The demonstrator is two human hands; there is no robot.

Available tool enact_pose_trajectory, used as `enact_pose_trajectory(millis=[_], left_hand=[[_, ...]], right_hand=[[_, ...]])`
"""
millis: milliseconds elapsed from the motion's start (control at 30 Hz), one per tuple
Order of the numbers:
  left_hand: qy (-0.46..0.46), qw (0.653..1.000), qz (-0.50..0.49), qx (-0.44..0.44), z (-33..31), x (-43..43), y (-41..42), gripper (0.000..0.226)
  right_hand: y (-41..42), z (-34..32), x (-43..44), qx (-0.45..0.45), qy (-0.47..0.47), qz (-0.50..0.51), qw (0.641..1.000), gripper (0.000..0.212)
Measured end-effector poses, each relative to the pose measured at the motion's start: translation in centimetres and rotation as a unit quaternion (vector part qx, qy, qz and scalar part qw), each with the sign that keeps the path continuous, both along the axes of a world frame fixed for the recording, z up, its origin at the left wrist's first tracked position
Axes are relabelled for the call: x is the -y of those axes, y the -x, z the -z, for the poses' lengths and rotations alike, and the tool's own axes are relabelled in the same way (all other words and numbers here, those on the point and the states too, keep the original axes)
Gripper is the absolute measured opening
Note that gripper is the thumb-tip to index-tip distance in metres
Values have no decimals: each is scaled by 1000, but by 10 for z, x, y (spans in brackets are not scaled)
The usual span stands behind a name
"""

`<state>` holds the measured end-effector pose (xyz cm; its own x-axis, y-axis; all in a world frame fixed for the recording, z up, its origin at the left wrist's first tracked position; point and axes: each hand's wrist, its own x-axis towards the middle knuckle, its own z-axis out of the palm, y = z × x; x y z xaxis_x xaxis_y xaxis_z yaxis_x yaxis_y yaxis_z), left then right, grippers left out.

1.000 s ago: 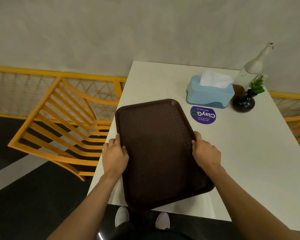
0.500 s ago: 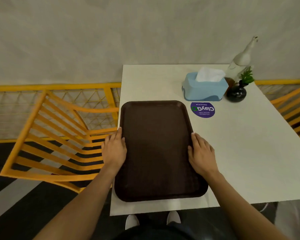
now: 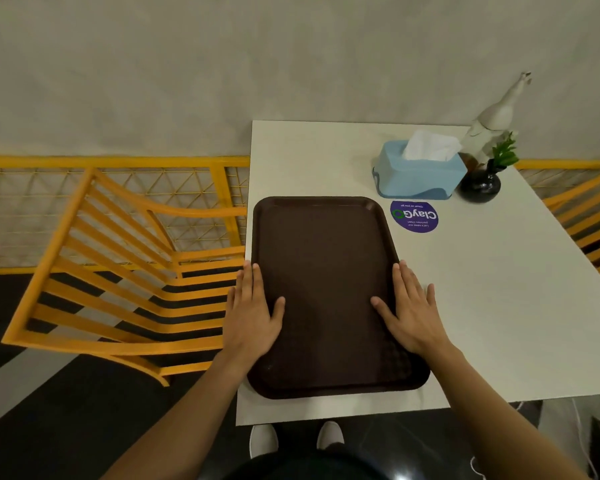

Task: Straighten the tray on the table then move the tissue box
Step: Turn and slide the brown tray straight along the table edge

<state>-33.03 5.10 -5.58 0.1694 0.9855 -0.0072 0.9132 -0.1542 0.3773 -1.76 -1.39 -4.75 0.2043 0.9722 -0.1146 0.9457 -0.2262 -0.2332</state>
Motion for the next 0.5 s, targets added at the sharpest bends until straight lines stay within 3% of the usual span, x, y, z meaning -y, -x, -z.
enact_pose_trajectory(millis=[500], left_hand=[[15, 1000, -11, 3, -1, -36, -9, 85]], right_hand=[[-15, -8, -39, -23, 13, -1, 1000, 94]])
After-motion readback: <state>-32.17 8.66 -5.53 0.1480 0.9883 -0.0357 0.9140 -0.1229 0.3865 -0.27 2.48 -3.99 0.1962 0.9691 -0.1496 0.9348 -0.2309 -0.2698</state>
